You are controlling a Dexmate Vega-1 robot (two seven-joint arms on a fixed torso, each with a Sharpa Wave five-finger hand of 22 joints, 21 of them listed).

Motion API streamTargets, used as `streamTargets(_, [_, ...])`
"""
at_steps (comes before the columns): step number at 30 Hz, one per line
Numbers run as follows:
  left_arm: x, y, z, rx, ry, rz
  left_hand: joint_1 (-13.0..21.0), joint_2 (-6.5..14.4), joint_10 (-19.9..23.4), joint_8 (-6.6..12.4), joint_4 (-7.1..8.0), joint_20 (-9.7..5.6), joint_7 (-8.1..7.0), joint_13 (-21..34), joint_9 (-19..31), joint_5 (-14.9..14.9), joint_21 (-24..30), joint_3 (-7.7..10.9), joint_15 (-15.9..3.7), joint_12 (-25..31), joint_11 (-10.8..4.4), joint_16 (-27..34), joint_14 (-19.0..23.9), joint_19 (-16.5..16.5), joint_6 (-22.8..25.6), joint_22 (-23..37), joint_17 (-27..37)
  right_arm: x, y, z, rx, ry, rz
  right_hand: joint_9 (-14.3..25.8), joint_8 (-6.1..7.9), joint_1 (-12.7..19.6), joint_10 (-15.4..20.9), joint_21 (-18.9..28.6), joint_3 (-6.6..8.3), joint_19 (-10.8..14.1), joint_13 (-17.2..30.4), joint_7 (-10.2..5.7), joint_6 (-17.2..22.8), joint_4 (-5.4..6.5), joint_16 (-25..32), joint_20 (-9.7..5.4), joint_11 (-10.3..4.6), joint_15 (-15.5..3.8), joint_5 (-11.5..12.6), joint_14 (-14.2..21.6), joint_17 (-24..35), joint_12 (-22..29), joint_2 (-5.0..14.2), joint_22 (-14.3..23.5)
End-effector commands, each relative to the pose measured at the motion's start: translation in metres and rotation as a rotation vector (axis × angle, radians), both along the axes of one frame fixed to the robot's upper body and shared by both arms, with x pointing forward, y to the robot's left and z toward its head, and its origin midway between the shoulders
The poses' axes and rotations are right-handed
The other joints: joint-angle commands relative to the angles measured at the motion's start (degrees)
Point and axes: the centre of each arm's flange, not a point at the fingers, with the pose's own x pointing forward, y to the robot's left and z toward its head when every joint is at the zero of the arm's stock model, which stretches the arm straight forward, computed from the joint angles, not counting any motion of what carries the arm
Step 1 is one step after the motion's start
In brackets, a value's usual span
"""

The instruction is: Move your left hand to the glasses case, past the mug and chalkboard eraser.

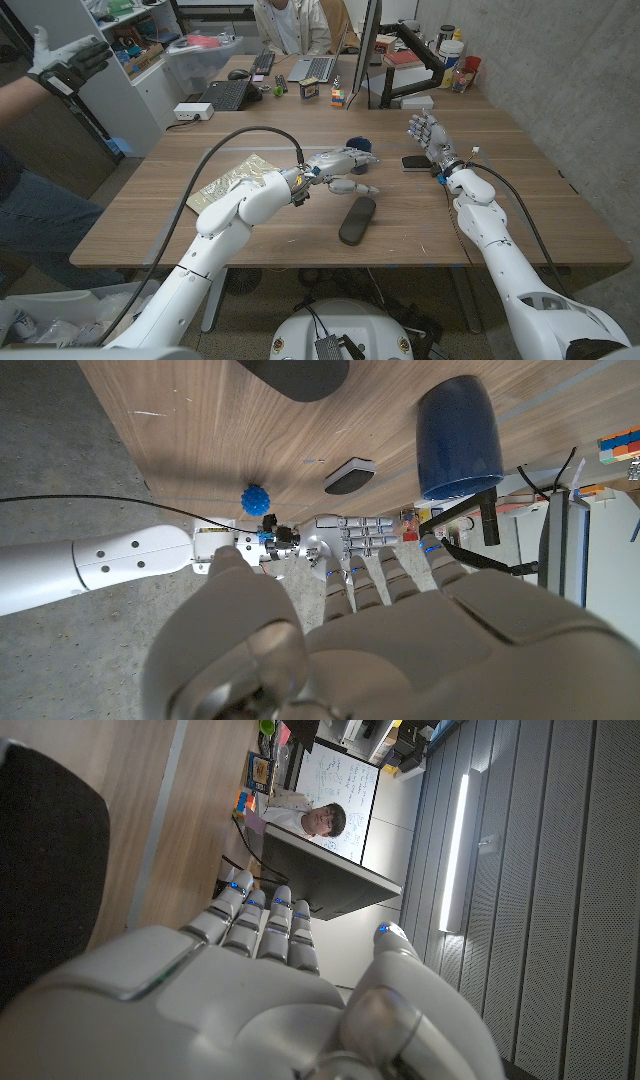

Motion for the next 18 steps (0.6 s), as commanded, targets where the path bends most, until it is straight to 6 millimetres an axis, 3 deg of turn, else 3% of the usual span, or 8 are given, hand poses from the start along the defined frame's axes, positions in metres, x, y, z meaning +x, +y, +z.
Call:
streamTargets(1, [0.005, -0.006, -0.012, 0.028, 0.02, 0.018, 0.7, -0.05, -0.34, 0.07, -0.36, 0.01, 0.37, 0.33, 0.3, 0.01, -0.32, -0.12, 0.25, -0.24, -0.07, -0.2, -0.28, -0.37, 0.0, 0.24, 0.14, 0.0, 0.0, -0.001, -0.005, -0.001, -0.011, 0.27, -0.16, -0.16, 0.13, -0.25, -0.2, 0.68, 0.24, -0.16, 0.44, -0.16, -0.19, 0.11, 0.05, 0.26, 0.25, -0.04, 0.21, -0.05, 0.25, 0.29])
streamTargets(18, [0.01, -0.016, -0.028, 0.075, 0.014, 0.047, 1.03, 0.14, -0.61, -0.26, -0.43, -0.09, 0.37, 0.35, 0.32, 0.0, -0.62, -0.2, 0.31, -0.4, -0.23, -0.28, -0.34, -0.9, -0.52, 0.25, 0.19, -0.002, -0.007, -0.005, 0.001, 0.005, -0.019, 0.28, -0.13, -0.16, 0.41, -0.52, -0.24, 0.78, 0.25, -0.24, 0.56, -0.22, -0.16, 0.08, -0.25, 0.0, 0.26, 0.06, 0.2, 0.05, 0.29, 0.3])
